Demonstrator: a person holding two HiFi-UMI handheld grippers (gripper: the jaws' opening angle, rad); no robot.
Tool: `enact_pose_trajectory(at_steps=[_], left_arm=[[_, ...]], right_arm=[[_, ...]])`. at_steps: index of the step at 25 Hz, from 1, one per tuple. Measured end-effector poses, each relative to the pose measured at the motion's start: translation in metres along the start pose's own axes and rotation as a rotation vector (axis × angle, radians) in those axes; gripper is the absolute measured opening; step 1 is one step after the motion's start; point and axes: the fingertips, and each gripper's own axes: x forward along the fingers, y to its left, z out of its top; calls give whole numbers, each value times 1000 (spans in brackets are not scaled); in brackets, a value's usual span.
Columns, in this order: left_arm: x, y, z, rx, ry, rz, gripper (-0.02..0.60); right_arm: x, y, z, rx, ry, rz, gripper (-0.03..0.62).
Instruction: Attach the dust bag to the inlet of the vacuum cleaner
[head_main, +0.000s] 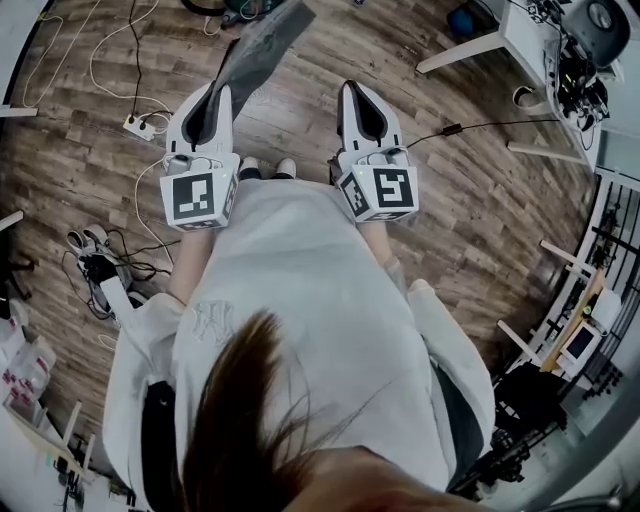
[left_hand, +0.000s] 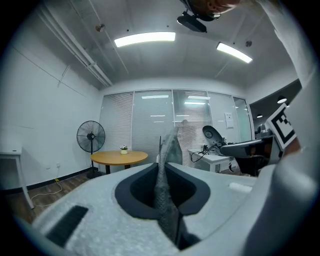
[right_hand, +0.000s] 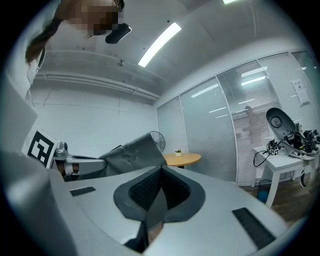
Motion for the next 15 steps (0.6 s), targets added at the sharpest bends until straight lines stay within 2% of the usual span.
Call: enact_pose_trajectory(at_steps=[7,15], left_arm=[[-5,-22,-10,-25,18,10,38],[6,-22,-10,-21,40,8,38]], right_arm=[[-24,-20,-8,32,-2,8,3],[-21,-28,-9,31,-3,23,3]])
